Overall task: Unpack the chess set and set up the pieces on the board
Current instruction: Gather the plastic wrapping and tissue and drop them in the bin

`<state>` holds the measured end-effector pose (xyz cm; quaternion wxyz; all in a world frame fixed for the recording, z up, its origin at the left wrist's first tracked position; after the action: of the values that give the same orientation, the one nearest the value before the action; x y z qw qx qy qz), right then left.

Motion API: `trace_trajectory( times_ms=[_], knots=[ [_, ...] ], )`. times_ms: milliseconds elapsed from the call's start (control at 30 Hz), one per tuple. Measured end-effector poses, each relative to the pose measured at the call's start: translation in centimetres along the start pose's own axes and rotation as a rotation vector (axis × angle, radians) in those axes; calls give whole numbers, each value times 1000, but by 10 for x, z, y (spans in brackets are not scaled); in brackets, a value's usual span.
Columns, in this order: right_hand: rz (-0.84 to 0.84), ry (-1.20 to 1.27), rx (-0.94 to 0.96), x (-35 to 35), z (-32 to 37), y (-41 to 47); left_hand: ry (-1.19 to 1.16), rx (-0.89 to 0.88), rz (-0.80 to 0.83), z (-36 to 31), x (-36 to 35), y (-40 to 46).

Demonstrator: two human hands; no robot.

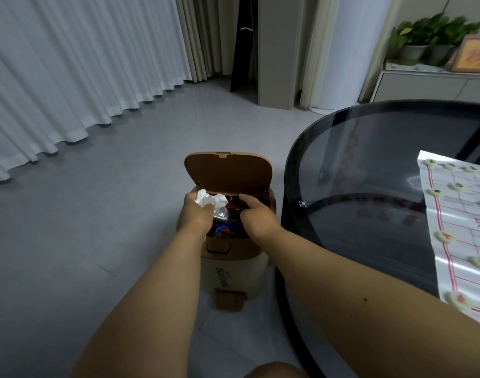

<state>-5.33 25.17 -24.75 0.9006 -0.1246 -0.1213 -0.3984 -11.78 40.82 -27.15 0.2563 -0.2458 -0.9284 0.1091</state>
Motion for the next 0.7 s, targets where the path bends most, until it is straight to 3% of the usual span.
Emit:
trace_trajectory(
  times_ms=[233, 400, 500, 700],
  knots=[
    [-93, -24, 121, 13, 12, 9, 259, -160, 139, 4, -27, -4],
    [-171, -211, 272, 37, 46, 15, 308, -448, -242, -37, 12, -15],
    [-184, -387, 394, 50, 70, 17, 227, -630, -345, -76, 31, -30],
    [2, -584, 362, 42, 71, 29, 410, -609, -69, -109, 10, -15]
  ],
)
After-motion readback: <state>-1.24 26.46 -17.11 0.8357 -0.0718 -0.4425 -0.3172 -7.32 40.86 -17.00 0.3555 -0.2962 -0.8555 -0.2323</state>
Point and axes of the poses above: each hand's wrist, its own y-axis towards the middle knuckle, its own x-axis out of the back of the hand, z = x × y, the point moved 8 cm from there along y, towards the middle knuckle, and after that the axes turned 11 degrees about x, right-handed, at the moved point
